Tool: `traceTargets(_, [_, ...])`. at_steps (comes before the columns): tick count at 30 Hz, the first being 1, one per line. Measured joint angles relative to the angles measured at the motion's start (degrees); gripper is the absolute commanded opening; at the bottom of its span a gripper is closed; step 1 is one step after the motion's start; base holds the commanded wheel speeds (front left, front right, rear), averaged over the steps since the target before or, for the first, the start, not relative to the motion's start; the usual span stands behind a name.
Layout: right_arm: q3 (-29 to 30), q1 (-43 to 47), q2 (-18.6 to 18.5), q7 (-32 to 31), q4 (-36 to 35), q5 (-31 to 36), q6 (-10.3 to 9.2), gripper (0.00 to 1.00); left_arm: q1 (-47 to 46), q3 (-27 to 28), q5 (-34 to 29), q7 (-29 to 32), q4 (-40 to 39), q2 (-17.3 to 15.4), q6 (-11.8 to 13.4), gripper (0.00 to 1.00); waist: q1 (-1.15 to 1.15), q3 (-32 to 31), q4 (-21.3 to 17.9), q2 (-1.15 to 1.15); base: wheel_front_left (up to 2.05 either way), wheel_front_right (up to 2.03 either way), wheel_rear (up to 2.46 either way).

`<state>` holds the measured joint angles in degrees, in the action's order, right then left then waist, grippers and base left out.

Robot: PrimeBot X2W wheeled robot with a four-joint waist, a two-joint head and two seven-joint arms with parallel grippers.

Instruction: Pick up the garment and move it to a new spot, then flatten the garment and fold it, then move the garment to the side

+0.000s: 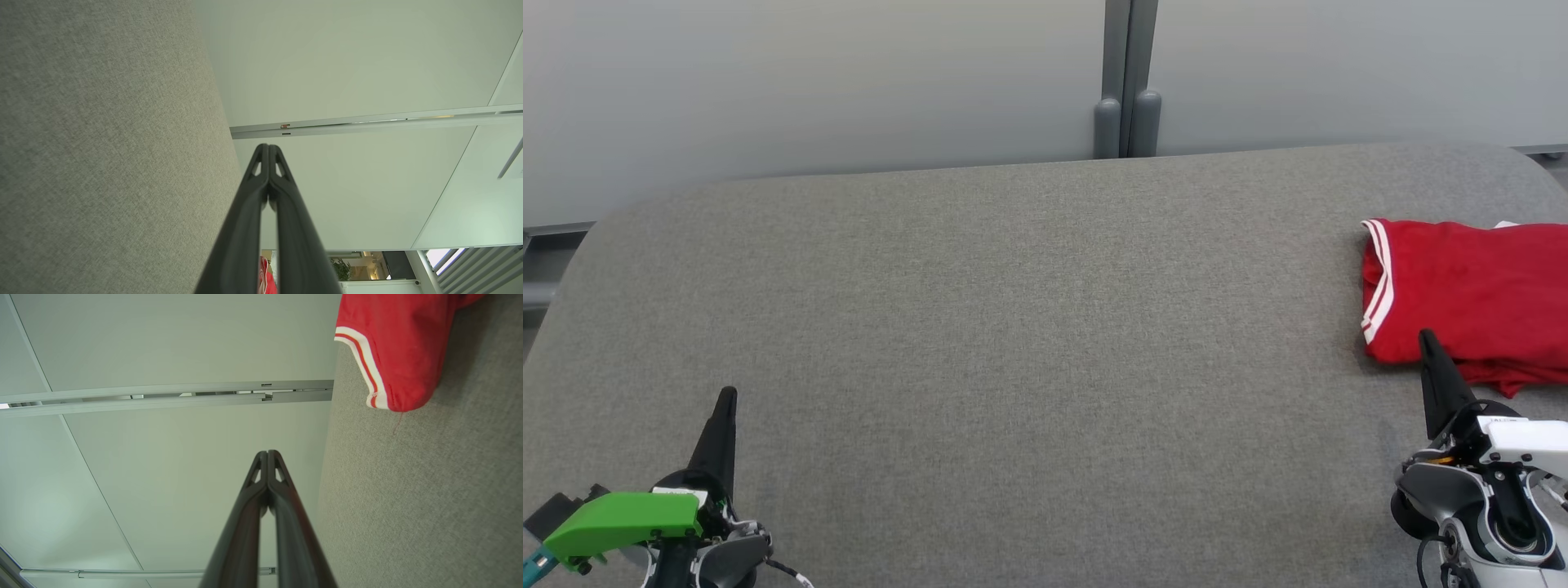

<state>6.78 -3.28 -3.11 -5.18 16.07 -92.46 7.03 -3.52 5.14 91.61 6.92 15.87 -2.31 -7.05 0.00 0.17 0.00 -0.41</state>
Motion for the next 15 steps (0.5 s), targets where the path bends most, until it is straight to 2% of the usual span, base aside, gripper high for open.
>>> traceTargets(15, [0.0, 0.0, 0.0, -0.4, 0.0, 0.0, 0.00, 0.00, 0.0, 0.0, 0.0, 0.0, 0.0, 0.0, 0.0, 0.00, 0.00, 0.0, 0.0, 0.00, 0.00, 0.00, 0.00])
